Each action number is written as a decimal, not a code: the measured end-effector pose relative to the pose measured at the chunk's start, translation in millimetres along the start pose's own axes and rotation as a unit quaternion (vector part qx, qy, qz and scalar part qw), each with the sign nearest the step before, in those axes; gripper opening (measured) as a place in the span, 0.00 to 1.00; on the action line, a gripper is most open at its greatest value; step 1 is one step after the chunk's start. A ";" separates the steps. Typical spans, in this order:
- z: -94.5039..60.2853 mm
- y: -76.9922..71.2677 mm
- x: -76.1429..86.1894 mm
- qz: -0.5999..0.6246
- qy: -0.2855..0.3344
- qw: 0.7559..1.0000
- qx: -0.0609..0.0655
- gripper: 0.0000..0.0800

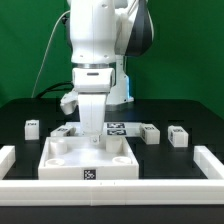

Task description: Assemble one leg

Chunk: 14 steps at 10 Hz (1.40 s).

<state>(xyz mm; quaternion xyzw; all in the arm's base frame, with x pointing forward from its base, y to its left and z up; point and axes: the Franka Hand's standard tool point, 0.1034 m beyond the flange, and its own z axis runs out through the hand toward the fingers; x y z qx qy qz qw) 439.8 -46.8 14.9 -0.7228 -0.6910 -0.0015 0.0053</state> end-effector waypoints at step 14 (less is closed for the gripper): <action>0.6 23.6 88.4 0.006 0.021 1.000 -0.004 0.07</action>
Offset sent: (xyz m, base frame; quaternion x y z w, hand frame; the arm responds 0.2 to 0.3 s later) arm 0.0000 0.0000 0.0000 0.0000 0.0000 0.0000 1.0000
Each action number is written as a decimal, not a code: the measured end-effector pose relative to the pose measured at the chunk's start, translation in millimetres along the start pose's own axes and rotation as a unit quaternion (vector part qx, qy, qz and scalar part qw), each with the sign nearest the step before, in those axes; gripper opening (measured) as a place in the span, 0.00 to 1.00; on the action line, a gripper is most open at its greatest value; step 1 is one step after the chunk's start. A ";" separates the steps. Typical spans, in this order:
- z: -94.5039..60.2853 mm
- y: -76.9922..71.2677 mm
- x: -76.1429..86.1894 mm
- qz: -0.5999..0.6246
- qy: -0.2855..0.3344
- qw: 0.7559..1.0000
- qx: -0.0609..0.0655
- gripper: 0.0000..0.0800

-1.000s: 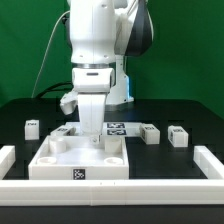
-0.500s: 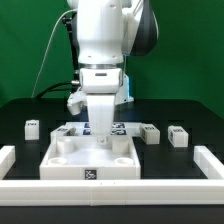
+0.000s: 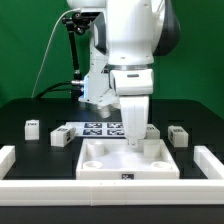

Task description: Assemble one leg

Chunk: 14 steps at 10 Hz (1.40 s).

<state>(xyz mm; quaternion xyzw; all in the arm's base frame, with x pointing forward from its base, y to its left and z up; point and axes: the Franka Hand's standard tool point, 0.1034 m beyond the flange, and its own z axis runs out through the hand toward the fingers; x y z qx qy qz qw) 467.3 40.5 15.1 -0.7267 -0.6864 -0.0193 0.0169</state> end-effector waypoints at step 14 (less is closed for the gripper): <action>1.4 20.0 35.1 -0.033 0.008 0.999 0.008 0.07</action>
Offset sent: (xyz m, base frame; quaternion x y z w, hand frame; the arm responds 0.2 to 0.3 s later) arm 0.0153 0.0250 0.0066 0.0161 -0.0047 0.0022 0.9999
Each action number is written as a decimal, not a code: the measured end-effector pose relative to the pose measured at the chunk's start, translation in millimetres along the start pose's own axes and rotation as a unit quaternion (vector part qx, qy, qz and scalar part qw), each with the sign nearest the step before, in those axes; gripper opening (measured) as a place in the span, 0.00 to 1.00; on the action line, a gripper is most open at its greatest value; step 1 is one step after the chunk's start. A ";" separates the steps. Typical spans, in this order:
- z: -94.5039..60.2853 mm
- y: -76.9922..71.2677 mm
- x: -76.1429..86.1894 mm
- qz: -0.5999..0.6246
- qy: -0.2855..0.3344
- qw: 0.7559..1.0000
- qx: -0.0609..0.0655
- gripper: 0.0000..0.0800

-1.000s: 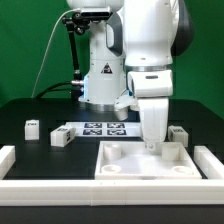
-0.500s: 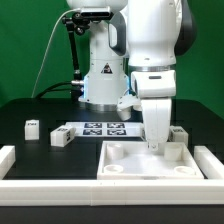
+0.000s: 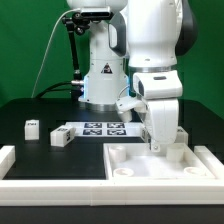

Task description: Assemble one leg

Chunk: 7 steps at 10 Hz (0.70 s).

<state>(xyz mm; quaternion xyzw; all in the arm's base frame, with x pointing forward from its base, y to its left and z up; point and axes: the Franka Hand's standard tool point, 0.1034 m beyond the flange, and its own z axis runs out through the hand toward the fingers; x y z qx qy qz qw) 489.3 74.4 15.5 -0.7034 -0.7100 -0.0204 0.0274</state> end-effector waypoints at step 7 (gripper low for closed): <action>0.9 0.7 10.4 0.020 0.001 1.000 0.004 0.07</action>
Offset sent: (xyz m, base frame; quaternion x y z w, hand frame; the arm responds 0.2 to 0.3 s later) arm -0.0005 0.0159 0.0023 0.0027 0.0055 0.0184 0.9998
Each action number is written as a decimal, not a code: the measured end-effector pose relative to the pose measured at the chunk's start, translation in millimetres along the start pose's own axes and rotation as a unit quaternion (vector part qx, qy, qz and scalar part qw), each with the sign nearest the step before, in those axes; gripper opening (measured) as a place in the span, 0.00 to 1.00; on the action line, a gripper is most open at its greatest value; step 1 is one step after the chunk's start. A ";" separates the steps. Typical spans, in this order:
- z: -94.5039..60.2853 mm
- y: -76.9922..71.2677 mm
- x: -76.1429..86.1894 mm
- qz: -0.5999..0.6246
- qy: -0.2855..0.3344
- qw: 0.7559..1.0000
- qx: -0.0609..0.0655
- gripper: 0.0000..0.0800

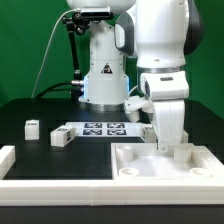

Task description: Assemble one leg

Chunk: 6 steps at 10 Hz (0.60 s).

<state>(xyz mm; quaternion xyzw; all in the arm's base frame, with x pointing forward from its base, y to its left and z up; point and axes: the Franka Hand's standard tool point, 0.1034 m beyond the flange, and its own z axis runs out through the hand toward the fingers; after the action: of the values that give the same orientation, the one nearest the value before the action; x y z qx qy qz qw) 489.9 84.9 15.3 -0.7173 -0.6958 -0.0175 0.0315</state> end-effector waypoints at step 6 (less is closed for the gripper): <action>0.1 0.1 -1.2 0.001 0.000 1.000 0.000 0.80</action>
Offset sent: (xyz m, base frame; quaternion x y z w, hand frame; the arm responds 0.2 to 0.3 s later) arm 0.0000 0.0000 0.0000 0.0000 0.0000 0.0000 1.0000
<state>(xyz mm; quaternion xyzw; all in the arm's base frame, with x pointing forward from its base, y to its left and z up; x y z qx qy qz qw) 490.0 83.7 15.2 -0.7180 -0.6951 -0.0172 0.0313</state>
